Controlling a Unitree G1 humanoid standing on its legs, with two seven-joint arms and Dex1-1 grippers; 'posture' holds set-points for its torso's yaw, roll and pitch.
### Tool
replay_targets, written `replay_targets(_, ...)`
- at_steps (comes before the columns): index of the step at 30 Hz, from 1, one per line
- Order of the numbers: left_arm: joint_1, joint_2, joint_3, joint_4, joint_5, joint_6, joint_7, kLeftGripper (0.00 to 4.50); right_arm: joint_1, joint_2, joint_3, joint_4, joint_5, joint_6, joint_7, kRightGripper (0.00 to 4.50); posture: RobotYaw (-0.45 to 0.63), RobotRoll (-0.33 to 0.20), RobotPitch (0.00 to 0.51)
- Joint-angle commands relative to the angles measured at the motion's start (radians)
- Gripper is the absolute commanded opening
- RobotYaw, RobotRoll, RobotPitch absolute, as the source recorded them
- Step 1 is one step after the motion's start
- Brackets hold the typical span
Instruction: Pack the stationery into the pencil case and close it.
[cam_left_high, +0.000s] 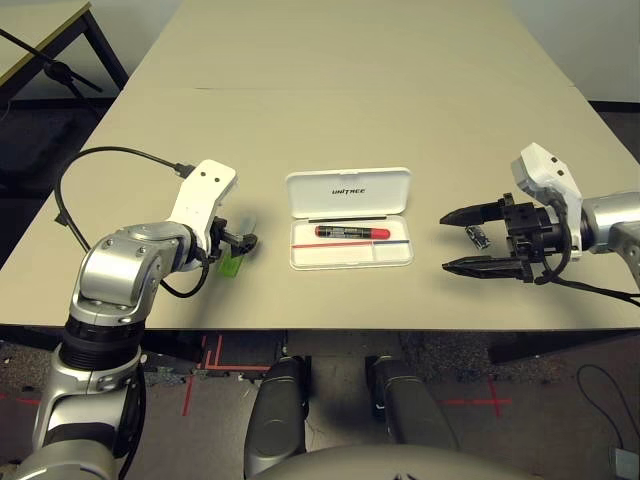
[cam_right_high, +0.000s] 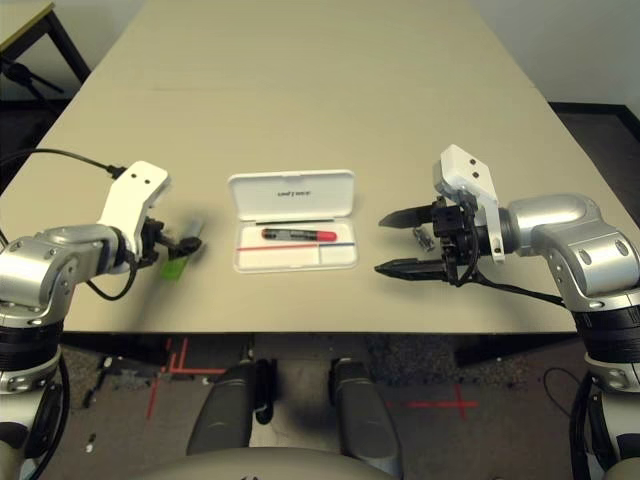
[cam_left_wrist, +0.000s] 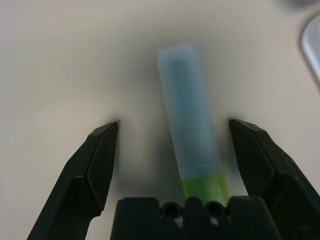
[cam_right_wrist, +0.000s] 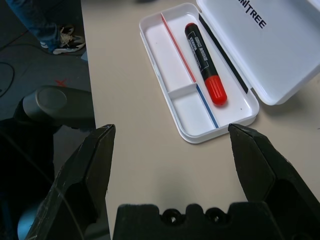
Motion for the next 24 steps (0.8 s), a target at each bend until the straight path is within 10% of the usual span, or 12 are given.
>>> replay_targets(1, 0.024, -0.013, 0.004, 0.009, -0.002, 0.025, 0.021, 4.50, 0.000, 0.006, 0.016, 0.006, -0.010, -0.015, -0.003, 4.46, 0.05, 0.000, 0.173)
replay_targets(9, 0.039, -0.013, -0.006, 0.016, -0.012, 0.012, 0.018, 4.12, 0.000, 0.018, 0.018, 0.009, -0.016, -0.027, -0.014, 4.50, 0.05, 0.000, 0.174)
replay_targets(17, 0.029, 0.048, -0.040, 0.002, -0.044, -0.026, -0.018, 1.16, -0.004, 0.024, 0.021, 0.016, -0.025, -0.040, -0.017, 4.50, 0.05, 0.000, 0.168)
replay_targets(24, -0.021, 0.183, -0.106, -0.038, -0.078, -0.140, -0.141, 1.08, -0.024, 0.033, 0.036, 0.043, -0.045, -0.064, -0.013, 4.50, 0.05, 0.000, 0.162)
